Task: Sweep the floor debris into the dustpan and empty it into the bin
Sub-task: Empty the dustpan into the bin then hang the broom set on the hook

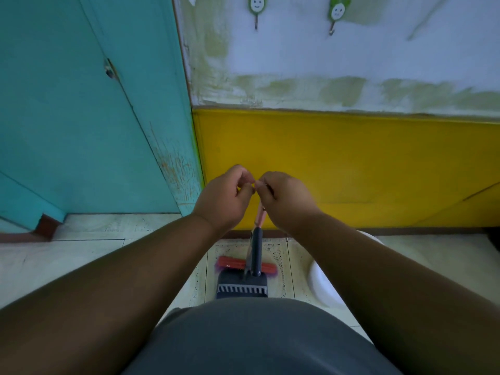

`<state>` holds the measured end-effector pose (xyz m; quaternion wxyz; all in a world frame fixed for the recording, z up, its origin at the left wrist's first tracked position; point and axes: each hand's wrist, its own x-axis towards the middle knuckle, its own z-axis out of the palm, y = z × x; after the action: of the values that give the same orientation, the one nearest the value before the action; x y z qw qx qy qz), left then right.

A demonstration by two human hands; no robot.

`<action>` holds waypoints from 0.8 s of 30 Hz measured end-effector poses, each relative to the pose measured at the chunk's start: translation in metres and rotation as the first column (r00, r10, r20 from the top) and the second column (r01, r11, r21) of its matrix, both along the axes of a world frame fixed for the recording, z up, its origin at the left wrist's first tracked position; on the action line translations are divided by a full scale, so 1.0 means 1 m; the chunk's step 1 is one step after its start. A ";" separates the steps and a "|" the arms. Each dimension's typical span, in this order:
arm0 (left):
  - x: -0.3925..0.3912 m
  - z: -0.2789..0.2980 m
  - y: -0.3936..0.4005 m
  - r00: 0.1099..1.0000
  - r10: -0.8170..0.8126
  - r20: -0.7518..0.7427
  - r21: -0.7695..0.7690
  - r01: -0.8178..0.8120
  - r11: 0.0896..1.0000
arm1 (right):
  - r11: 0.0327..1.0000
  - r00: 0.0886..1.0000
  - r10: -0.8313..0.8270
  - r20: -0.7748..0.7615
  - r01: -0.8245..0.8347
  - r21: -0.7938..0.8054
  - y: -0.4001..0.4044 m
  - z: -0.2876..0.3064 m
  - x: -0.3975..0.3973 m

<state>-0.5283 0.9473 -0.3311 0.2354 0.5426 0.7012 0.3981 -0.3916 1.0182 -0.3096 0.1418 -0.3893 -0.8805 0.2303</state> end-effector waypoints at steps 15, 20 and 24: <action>0.008 0.015 0.021 0.962 -0.035 0.272 -0.175 0.085 0.981 | 0.957 0.965 -0.219 -0.146 0.183 -0.225 0.029 0.026 0.011; 0.010 0.019 0.025 0.943 -0.048 0.330 -0.200 0.120 0.972 | 0.946 0.961 -0.197 -0.195 0.135 -0.294 0.028 0.030 0.010; 0.010 0.018 0.022 0.924 -0.066 0.377 -0.211 0.156 0.965 | 0.945 0.975 -0.130 -0.181 0.066 -0.320 0.021 0.033 0.006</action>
<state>-0.5180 0.9689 -0.3127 0.4477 0.4657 0.6552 0.3916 -0.3853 1.0393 -0.2767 0.1776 -0.4252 -0.7938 0.3970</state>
